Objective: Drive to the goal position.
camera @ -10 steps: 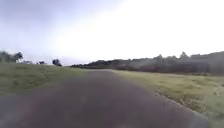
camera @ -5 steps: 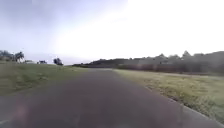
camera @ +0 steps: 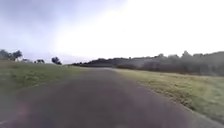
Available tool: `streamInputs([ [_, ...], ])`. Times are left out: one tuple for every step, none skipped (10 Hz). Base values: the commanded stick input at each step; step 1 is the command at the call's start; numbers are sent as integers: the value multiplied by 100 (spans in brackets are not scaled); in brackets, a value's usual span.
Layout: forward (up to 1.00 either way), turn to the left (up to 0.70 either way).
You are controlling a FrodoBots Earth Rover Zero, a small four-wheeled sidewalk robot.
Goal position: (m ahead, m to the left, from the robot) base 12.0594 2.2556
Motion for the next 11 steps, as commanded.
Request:
streamInputs([
  [100,0],
  [100,0],
  [100,0],
  [100,0],
  [100,0],
  [100,18],
  [100,27],
  [100,27],
  [100,27],
  [100,27],
  [100,27],
])
